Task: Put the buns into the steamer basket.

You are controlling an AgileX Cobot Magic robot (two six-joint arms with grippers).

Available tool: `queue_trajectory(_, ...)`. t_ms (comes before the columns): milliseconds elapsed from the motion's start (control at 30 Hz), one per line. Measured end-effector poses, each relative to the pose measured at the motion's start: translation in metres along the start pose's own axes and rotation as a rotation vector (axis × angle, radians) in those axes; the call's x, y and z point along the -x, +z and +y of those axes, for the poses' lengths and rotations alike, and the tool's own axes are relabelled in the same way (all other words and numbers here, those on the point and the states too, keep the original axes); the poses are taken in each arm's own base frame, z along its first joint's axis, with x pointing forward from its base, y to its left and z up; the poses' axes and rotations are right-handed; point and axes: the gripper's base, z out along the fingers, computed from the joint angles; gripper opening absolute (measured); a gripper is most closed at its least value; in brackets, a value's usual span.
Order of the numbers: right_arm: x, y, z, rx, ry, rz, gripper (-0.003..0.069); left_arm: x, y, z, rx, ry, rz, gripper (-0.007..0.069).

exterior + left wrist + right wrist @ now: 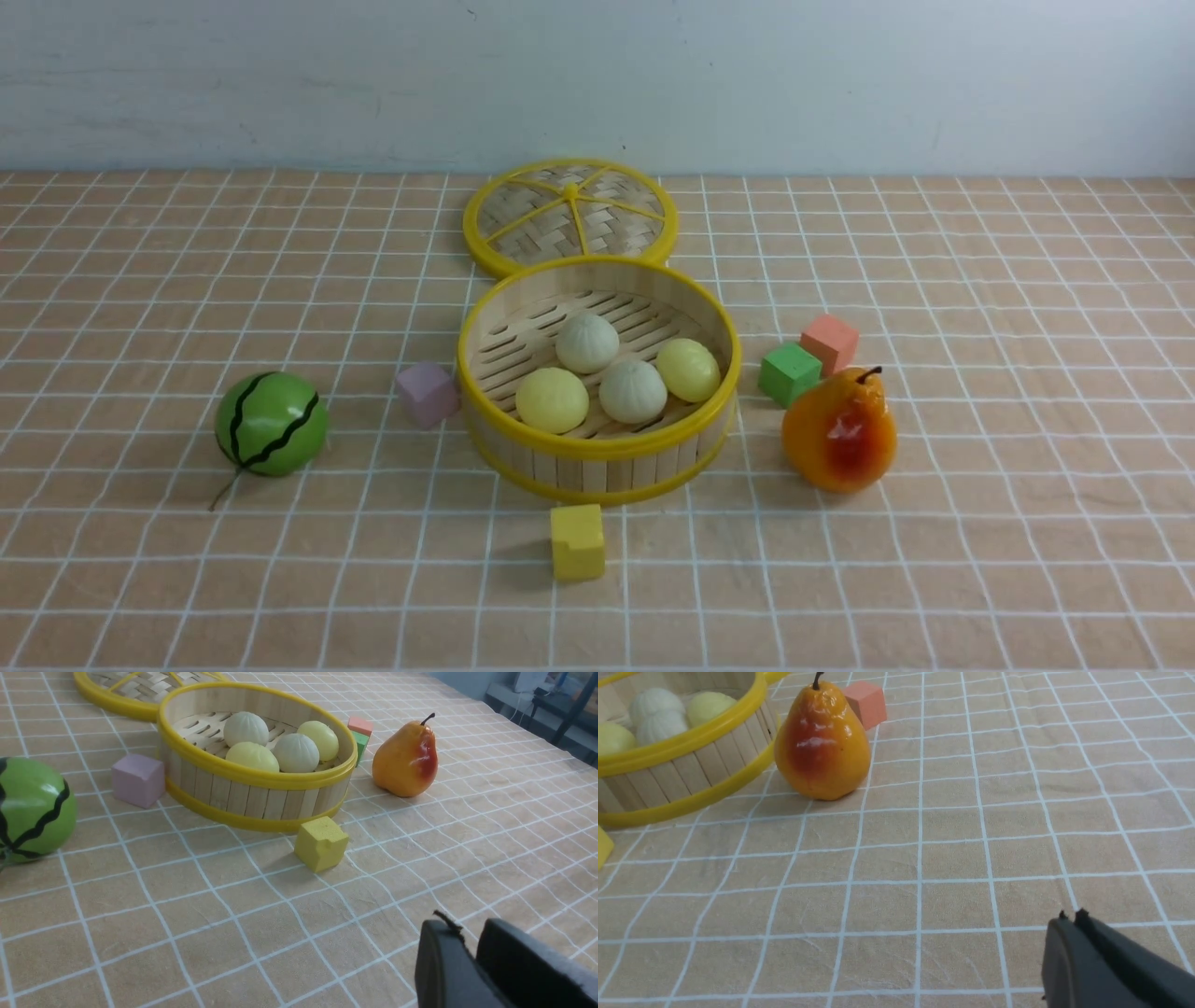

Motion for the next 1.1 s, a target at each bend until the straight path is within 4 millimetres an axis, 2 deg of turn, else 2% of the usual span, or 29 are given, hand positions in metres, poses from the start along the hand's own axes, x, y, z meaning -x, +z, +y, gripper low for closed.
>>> queue_trajectory(467,0.0,0.0,0.0,0.001,0.003,0.0,0.0002,-0.001,0.0,0.001,0.003,0.006,0.003,0.0125)
queue_trajectory(600,0.0,0.0,0.0,0.002,0.004,0.0,0.0005,-0.002,0.002,0.004,0.051,0.039,-0.023,0.0125)
queue_trajectory(700,0.0,0.0,0.0,0.002,0.005,0.0,0.001,-0.001,0.001,0.011,0.146,-0.001,-0.098,0.0079)
queue_trajectory(733,0.0,0.0,0.0,0.002,0.005,0.0,0.0011,-0.003,0.0,0.015,0.206,-0.025,-0.132,0.0038)
queue_trajectory(800,0.0,0.0,0.0,0.002,0.005,0.0,0.0012,-0.012,-0.001,0.023,0.308,-0.048,-0.166,-0.0013)
queue_trajectory(933,0.0,0.0,0.0,0.003,0.007,0.0,0.0014,-0.033,0.001,0.033,0.419,-0.102,-0.131,-0.0013)
queue_trajectory(1000,0.0,0.0,0.0,0.004,0.009,0.0,0.0018,-0.043,0.001,0.036,0.465,-0.161,-0.052,-0.0013)
queue_trajectory(1100,0.0,0.0,0.0,0.004,0.009,0.0,0.0023,-0.048,0.001,0.037,0.483,-0.218,-0.024,-0.0013)
